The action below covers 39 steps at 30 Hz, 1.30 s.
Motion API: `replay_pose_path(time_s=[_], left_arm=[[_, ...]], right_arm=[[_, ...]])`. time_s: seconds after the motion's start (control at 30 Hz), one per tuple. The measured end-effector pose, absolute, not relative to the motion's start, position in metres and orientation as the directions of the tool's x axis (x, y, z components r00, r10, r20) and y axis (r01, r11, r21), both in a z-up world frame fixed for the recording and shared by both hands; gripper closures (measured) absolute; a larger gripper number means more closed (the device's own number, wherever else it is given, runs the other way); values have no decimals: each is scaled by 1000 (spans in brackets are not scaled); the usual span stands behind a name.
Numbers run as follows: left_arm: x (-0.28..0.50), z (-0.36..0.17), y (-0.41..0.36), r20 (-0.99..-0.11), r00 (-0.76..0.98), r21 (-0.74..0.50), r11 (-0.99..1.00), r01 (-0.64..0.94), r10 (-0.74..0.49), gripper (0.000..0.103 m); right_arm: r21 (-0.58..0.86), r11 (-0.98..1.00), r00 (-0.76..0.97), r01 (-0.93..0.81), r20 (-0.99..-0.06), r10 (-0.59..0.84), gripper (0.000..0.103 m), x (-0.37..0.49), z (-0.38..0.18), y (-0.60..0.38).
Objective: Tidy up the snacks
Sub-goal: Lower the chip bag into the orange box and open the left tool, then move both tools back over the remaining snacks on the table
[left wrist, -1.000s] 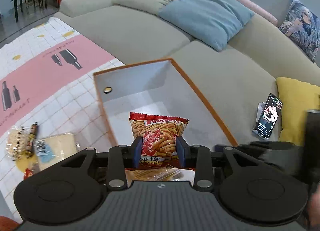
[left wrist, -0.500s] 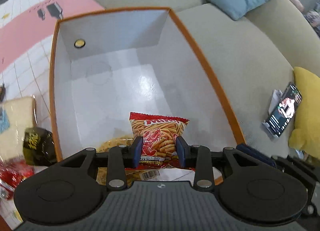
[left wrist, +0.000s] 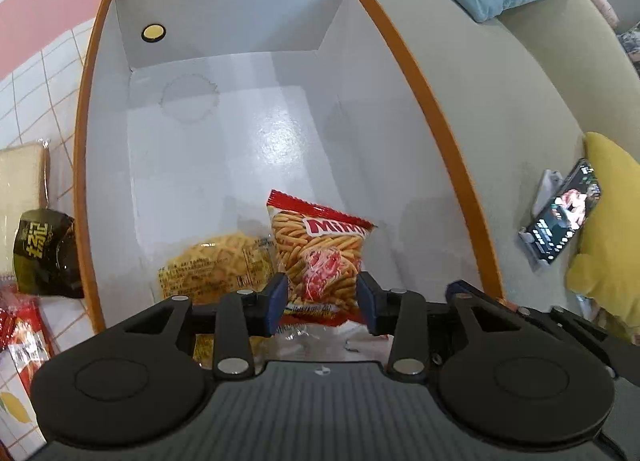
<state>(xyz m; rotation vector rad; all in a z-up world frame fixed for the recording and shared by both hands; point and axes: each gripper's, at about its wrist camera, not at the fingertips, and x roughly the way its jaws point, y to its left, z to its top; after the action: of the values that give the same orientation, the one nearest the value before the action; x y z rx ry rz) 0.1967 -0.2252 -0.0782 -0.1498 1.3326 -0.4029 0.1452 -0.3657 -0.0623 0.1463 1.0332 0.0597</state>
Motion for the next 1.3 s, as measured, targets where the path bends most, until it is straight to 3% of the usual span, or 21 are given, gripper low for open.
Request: replay_pose_path(time_s=[0.1,0.33,0.57,0.8,1.03,1.3], left_arm=[[192,-67,-218,-903,195,-338,914,222,-382,45],[175,-28,-184,-868,303,-324,911,256,-394,43],[152,17,-111,-789,464,-313,913,262,-403,42],[134,18,-24,-785,525,-314,942,119,-328,39],[119,-7,30,-841,502,-234,972,0,-202,39],[112,-47,70,-888,438,-217,968,-125,-143,37]], right_arm=[[135,991,508,15,-855,108,71,146,-60,-363],[107,994,553,21,-829,77,63,140,-42,-347],[220,975,696,41,-706,130,61,123,-18,-321],[298,952,755,-66,-609,243,60,109,-10,-267],[271,933,667,-238,-653,359,59,109,-20,-207],[137,929,585,-345,-742,327,54,117,-46,-163]])
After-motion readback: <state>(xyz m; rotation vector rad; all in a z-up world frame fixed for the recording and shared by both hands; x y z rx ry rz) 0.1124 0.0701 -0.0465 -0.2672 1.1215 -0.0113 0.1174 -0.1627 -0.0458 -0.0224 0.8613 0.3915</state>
